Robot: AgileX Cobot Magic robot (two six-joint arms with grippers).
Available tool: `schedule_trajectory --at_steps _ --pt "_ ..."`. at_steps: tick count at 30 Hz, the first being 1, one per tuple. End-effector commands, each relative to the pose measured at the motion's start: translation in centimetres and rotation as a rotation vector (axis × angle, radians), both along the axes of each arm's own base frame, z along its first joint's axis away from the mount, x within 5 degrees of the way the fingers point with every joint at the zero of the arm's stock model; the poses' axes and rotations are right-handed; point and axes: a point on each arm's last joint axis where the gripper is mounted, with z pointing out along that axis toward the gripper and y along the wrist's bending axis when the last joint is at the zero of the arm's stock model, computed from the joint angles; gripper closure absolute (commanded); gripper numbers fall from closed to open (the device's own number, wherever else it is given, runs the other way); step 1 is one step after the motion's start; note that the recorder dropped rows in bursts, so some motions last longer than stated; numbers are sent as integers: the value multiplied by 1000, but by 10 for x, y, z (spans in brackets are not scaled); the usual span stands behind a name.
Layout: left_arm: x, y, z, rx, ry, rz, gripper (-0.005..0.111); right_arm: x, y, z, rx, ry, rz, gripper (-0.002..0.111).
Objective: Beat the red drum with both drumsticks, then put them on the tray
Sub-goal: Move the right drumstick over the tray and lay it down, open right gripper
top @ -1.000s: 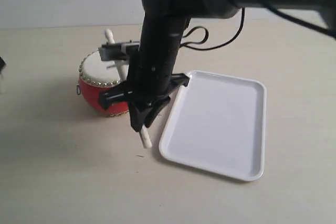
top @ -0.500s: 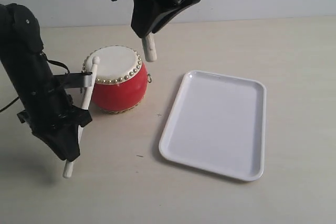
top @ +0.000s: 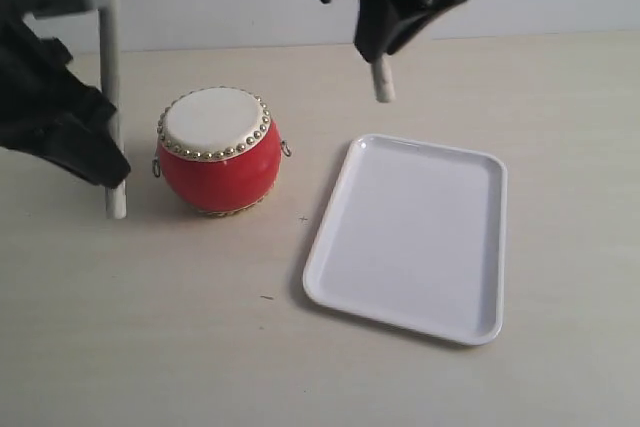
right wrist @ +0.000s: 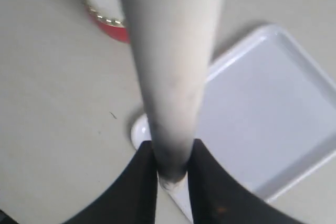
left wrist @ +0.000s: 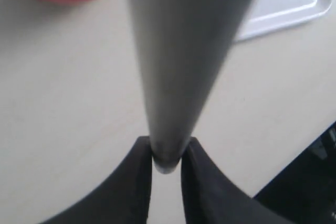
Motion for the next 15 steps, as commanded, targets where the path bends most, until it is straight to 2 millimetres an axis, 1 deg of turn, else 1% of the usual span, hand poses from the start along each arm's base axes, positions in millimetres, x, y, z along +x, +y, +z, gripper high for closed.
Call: schedule_trajectory --at_steps 1,2,4,6,8,11,15 --pt "-17 5 29 -61 -148 55 107 8 -35 -31 -56 106 -138 108" --pt "-20 6 32 -65 -161 55 107 8 -45 -44 -72 153 -191 108" --pt "-26 8 36 -70 -173 54 107 9 -59 -60 -83 204 -280 108" --pt "-29 9 38 -73 -179 51 107 11 -74 -75 -71 240 -394 108" --pt "-31 9 41 -80 -183 51 107 10 -84 -87 -51 299 -477 108" --pt "-32 8 42 -100 -178 55 107 5 -91 -108 -45 400 -550 108" --pt "-33 7 42 -112 -164 54 107 -3 -93 -136 -63 463 -595 108"
